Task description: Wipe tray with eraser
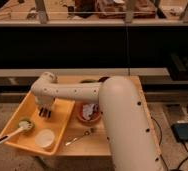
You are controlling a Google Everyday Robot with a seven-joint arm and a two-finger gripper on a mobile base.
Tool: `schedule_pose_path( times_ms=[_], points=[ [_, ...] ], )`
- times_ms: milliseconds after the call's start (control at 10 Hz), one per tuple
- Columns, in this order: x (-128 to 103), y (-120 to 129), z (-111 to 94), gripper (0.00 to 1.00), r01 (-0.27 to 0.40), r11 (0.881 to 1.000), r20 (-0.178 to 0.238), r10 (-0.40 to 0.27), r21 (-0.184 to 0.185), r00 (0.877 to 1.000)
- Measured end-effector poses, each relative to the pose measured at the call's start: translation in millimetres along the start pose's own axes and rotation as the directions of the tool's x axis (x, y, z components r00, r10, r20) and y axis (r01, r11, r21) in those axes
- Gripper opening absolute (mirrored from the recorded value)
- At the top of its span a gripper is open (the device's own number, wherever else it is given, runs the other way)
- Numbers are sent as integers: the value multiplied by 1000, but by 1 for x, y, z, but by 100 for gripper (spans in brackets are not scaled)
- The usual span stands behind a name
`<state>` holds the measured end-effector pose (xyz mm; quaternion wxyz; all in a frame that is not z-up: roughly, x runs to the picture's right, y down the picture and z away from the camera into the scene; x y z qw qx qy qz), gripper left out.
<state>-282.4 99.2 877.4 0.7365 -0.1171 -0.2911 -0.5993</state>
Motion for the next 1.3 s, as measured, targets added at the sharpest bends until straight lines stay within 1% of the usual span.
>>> schedule_pose_path(
  times_ms=[100,200,300,500,600,700,900,1000,1300],
  points=[
    [6,8,4,0,-25,1000,5,25,-3,1000],
    [10,20,3,0,-53,999,6,53,-4,999],
    [12,30,0,0,-73,997,3,73,-5,997],
    [13,63,-14,0,-124,992,-12,124,-2,992],
    [11,71,-18,0,-124,992,-20,124,-7,992],
    [1,75,-21,0,-108,994,-16,108,-12,994],
    [-14,74,-21,0,-75,997,-15,75,-21,997],
    [-27,62,-18,0,-46,999,-9,45,-22,999],
    [-51,16,-10,0,38,999,-4,-38,-12,999]
  ],
)
